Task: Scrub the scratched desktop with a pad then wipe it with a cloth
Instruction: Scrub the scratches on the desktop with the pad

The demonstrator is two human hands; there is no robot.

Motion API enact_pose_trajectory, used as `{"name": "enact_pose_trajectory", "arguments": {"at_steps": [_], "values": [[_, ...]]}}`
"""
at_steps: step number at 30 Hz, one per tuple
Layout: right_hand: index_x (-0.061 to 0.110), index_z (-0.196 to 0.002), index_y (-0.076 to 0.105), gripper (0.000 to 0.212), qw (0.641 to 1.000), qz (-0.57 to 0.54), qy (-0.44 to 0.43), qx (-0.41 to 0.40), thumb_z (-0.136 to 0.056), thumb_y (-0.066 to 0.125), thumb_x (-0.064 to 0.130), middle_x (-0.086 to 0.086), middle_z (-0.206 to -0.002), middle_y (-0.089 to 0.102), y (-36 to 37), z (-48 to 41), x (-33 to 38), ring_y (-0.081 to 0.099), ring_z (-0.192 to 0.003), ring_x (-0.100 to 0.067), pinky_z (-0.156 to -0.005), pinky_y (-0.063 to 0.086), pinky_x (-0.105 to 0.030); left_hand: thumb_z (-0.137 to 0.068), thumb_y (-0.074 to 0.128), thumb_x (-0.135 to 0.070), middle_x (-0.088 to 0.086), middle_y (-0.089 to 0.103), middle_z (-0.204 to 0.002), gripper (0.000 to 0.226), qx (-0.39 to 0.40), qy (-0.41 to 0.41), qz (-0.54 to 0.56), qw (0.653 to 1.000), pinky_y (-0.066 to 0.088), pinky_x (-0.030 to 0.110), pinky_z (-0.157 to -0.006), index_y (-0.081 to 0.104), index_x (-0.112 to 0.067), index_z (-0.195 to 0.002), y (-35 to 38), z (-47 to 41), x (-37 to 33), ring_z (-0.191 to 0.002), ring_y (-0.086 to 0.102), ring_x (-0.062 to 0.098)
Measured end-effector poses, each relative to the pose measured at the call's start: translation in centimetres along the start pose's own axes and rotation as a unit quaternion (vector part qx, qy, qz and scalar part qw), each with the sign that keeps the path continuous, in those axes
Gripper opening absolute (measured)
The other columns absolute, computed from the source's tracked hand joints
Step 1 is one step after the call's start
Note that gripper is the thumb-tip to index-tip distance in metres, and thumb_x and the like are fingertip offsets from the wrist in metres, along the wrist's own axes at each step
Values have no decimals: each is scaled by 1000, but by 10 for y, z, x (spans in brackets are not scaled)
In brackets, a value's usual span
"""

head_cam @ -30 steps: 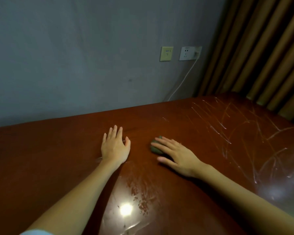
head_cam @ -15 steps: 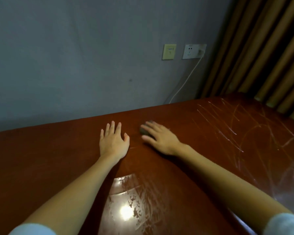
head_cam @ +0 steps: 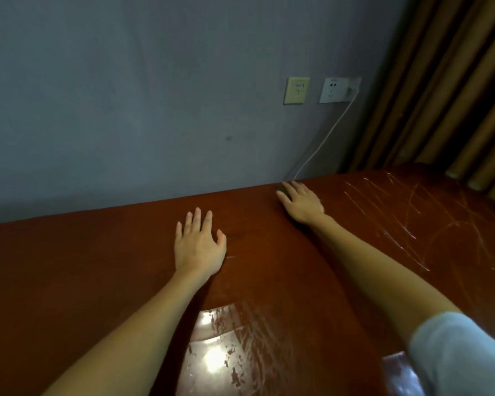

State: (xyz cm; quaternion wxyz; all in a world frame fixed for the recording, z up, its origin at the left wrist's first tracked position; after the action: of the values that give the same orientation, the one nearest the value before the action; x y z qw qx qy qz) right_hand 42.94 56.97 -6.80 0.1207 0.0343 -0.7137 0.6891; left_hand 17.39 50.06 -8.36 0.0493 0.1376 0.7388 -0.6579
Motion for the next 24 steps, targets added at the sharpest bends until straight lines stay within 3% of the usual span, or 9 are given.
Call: {"name": "enact_pose_trajectory", "arguments": {"at_steps": [4,7,9,13,16,19,24], "values": [[30,-149,23,54,983,-13,-179,34,-100,23,51,2,-159,18,16,38,75,11,-147,-16,-118,8,-36,-100,21,-44,2,0,-161,59,5,-6,4,1000,-1,38,-121,10,-22,-154,-1,0,0,-148,-3,18],[35,-148,24,52,946,-32,-319,50,-99,25,50,8,-157,20,14,87,73,11,-145,-8,-117,7,-29,-100,21,-44,2,0,-161,59,0,-8,2,1000,-1,38,-121,10,-22,-154,-1,-1,-1,-148,-3,18],[35,-148,25,50,949,-37,-309,56,-100,26,48,9,-157,21,3,82,44,12,-144,-6,-115,7,-26,-100,20,-44,2,-1,-161,59,4,-4,2,1000,0,39,-121,9,-22,-154,-2,-1,-1,-148,-4,18],[28,-148,26,52,992,-17,-126,16,-101,23,47,-1,-157,22,-8,12,-14,17,-145,-16,-118,10,-34,-100,18,-45,3,-4,-161,60,4,-4,-6,1000,-1,39,-121,6,-22,-154,-2,1,-1,-148,-6,19],[22,-150,24,58,999,0,-46,0,-100,18,52,-5,-157,22,0,-34,-2,17,-145,-23,-118,10,-39,-100,19,-44,2,-4,-161,60,4,-4,-2,1000,-1,39,-121,7,-22,-154,-1,0,-1,-148,-6,18],[23,-148,28,56,995,-8,-103,16,-100,19,51,-5,-156,25,11,-40,55,20,-144,-21,-118,12,-37,-100,22,-43,2,-2,-161,59,4,-8,4,1000,-1,38,-121,10,-22,-154,-1,-1,-2,-148,-4,17],[30,-150,21,51,939,-28,-339,56,-101,26,45,5,-159,16,22,55,99,7,-146,-9,-118,4,-29,-100,24,-41,2,3,-161,59,-10,-14,-4,1000,0,37,-121,14,-20,-153,-2,-1,-4,-148,0,18]]}}
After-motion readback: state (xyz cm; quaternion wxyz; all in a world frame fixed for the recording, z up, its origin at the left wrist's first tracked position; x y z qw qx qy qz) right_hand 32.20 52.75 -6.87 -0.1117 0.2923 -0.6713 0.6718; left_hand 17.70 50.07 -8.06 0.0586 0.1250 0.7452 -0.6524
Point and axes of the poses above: each hand's wrist, its own z-axis away from the middle knuckle, its own y-axis out of the palm, x = y × z, the point moved 3 cm from there along -z, towards the middle knuckle
